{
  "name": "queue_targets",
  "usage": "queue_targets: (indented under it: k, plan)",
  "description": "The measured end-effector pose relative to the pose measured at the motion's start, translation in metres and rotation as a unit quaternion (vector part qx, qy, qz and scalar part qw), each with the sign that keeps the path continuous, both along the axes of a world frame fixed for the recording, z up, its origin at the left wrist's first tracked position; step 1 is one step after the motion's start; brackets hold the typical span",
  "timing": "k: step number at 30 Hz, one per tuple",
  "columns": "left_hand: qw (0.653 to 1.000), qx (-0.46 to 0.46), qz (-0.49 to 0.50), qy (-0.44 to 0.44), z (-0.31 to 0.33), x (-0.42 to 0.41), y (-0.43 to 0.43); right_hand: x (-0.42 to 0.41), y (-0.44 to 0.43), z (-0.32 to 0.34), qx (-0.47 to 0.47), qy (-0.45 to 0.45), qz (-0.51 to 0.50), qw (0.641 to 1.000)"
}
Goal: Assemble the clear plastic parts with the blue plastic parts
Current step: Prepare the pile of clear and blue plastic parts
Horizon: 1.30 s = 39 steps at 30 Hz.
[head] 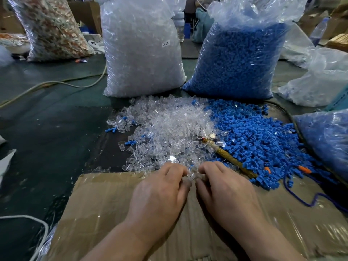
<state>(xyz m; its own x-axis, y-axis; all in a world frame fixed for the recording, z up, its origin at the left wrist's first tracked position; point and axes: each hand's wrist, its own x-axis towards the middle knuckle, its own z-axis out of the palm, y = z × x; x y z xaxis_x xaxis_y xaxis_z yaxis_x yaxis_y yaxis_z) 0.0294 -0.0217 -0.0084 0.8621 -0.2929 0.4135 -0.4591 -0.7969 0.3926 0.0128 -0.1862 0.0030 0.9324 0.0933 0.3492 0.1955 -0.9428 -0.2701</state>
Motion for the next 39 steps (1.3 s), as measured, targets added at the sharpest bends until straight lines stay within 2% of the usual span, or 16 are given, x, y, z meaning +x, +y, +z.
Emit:
queue_targets:
  k: [18, 21, 24, 30, 34, 39]
  plan:
    - [1.000, -0.015, -0.008, 0.008, -0.002, 0.001, 0.000, 0.001, -0.002, -0.005, 0.005, 0.016, 0.013, 1.000]
    - [0.998, -0.059, 0.000, 0.033, -0.004, 0.002, 0.001, 0.003, -0.001, -0.004, -0.007, 0.019, 0.013, 1.000]
    - [0.988, -0.144, 0.014, 0.060, -0.002, 0.005, 0.003, 0.003, -0.002, -0.002, -0.010, 0.022, 0.012, 1.000]
    - [0.952, -0.288, 0.029, 0.105, -0.004, 0.006, 0.008, 0.004, -0.001, -0.002, 0.042, 0.020, 0.011, 0.999]
    - [0.937, -0.324, 0.029, 0.128, -0.007, 0.010, 0.010, 0.004, -0.002, -0.002, 0.086, 0.020, 0.012, 0.996]
    - [0.944, -0.302, 0.026, 0.127, -0.009, 0.013, 0.011, 0.005, -0.001, 0.001, 0.107, 0.014, 0.020, 0.994]
